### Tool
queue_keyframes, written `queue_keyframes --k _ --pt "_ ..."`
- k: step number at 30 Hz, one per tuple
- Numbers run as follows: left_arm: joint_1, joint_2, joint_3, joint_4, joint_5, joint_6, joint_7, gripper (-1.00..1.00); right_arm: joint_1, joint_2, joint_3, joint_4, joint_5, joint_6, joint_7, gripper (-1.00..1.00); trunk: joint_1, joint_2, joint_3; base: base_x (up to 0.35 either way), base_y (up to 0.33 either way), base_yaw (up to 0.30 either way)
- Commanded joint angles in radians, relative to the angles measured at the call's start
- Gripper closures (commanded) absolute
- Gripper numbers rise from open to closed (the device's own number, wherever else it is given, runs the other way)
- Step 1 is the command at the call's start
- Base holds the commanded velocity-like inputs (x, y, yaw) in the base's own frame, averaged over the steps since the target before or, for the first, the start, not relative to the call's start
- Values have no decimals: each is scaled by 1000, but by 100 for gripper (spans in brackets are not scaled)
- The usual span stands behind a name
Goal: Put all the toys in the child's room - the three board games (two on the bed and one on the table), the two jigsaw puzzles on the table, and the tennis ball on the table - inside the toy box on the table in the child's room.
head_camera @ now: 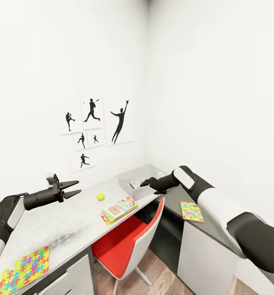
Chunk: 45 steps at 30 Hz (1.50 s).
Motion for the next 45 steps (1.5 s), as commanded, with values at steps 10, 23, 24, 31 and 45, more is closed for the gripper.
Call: queue_keyframes --k 10,23,24,31,45 --pt "0 0 0 0 2 8 -1 -100 -1 -5 5 4 3 1 6 -100 0 -1 11 -265 190 -220" --pt "0 0 0 0 2 8 -1 -100 2 -19 6 6 2 2 7 -100 0 -1 27 -182 165 -221" --pt "0 0 0 0 2 8 -1 -100 2 -19 6 6 2 2 7 -100 0 -1 28 37 49 -221" --pt "0 0 0 0 2 8 -1 -100 2 -20 5 7 2 2 6 -100 0 -1 36 81 85 -223" --pt "0 0 0 0 2 8 -1 -100 2 -20 6 6 3 1 2 -100 0 -1 40 13 13 -110"
